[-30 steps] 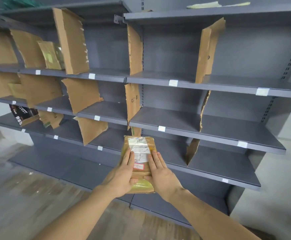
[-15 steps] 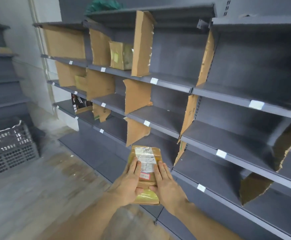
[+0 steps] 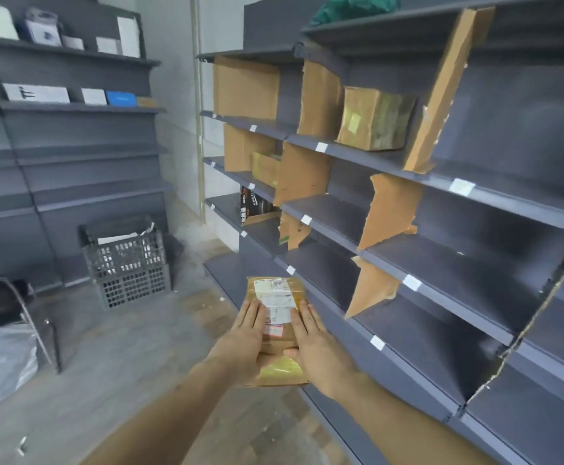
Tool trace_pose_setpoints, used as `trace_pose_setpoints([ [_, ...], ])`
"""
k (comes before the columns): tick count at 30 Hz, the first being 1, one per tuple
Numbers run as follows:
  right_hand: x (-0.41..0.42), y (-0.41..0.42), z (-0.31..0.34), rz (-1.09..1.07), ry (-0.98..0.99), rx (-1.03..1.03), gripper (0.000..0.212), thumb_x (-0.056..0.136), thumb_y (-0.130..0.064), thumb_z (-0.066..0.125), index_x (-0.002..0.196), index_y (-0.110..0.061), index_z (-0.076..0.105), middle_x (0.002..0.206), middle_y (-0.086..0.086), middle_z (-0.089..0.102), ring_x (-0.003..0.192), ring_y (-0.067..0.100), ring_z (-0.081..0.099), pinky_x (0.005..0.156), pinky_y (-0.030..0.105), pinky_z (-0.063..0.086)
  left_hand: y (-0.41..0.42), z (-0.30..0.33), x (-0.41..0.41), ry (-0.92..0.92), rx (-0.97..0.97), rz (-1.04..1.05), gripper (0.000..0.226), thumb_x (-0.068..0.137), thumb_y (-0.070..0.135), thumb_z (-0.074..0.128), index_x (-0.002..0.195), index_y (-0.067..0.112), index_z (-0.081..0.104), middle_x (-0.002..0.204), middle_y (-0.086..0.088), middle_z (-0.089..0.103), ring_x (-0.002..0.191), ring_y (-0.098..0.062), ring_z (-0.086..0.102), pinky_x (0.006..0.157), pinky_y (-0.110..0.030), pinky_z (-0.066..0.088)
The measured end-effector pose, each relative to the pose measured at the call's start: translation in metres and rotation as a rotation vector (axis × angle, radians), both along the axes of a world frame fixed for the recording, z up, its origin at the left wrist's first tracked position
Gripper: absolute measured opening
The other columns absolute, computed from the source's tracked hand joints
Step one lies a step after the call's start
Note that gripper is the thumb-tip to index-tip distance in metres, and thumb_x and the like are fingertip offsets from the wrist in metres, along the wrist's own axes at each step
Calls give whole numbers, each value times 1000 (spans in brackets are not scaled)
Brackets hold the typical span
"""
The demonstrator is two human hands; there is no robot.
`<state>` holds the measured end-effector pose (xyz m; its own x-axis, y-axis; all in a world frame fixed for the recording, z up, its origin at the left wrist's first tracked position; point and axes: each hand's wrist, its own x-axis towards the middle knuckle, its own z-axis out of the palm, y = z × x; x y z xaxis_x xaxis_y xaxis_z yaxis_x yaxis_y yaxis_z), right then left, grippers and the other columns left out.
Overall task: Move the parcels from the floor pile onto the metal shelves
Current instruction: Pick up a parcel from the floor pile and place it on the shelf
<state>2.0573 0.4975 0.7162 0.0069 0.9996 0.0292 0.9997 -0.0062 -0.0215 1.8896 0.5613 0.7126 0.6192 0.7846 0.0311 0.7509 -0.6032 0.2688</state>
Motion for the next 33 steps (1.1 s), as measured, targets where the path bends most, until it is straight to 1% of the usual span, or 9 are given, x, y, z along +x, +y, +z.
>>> trace_pose_setpoints([
  [4, -13, 70, -18, 83, 27, -20, 80, 100, -48, 40, 156, -13, -5, 160, 2, -23, 150, 18, -13, 116, 40, 31, 58, -19, -16, 38, -7, 104, 95, 96, 44, 55, 155, 7, -10, 163, -5, -18, 148, -19, -22, 121, -29, 5],
  [8, -12, 153, -29, 133, 67, -26, 81, 100, -49, 43, 156, -13, -3, 163, 5, -15, 151, 18, -12, 115, 45, 32, 128, -27, -18, 42, -3, 189, 95, 94, 42, 58, 156, 8, -6, 164, -5, -15, 145, -15, -25, 121, -30, 4],
  [13, 8, 252, -18, 233, 72, -7, 79, 100, -47, 43, 156, -12, 0, 164, 6, -12, 151, 19, -10, 116, 46, 29, 209, -10, -1, 75, 7, 260, 94, 96, 44, 55, 156, 7, -7, 163, -9, -14, 149, -24, -19, 120, -32, 1],
  [19, 15, 343, -8, 342, 67, -31, 79, 100, -47, 42, 156, -14, -2, 163, 4, -15, 150, 18, -12, 118, 47, 26, 284, -10, 3, 33, 4, 373, 97, 95, 42, 58, 156, 8, -9, 163, -7, -15, 149, -22, -20, 122, -33, 5],
  [22, 6, 383, -9, 390, 63, -46, 78, 101, -47, 41, 156, -14, -3, 163, 5, -16, 150, 19, -13, 118, 47, 27, 320, -15, -8, 7, 6, 404, 98, 92, 44, 62, 157, 10, -4, 164, -4, -12, 149, -19, -18, 123, -33, 11],
  [26, -18, 438, -19, 414, 57, -37, 76, 102, -47, 38, 156, -14, -4, 163, 7, -16, 150, 20, -14, 118, 44, 26, 371, -25, -32, -8, -14, 431, 93, 93, 41, 62, 157, 14, 0, 165, 0, -6, 151, -18, -13, 123, -33, 14],
  [29, -39, 485, -29, 408, 54, -40, 74, 102, -48, 36, 157, -14, -2, 164, 8, -13, 150, 20, -13, 119, 41, 25, 418, -39, -51, -27, -24, 451, 82, 96, 38, 57, 157, 17, 6, 165, 3, -1, 151, -23, -9, 123, -38, 13],
  [32, -60, 538, -35, 392, 14, -54, 74, 103, -46, 37, 157, -13, -1, 163, 10, -13, 150, 21, -14, 117, 40, 25, 470, -55, -69, -68, -68, 443, 72, 100, 28, 52, 157, 18, 8, 164, 6, -2, 152, -24, 6, 123, -43, 9],
  [33, -66, 557, -37, 383, -3, -53, 73, 103, -45, 37, 156, -12, -1, 163, 12, -13, 150, 22, -14, 117, 40, 25, 489, -59, -73, -124, -93, 438, 72, 100, 24, 52, 157, 17, 8, 163, 8, -5, 151, -23, 12, 122, -43, 14],
])
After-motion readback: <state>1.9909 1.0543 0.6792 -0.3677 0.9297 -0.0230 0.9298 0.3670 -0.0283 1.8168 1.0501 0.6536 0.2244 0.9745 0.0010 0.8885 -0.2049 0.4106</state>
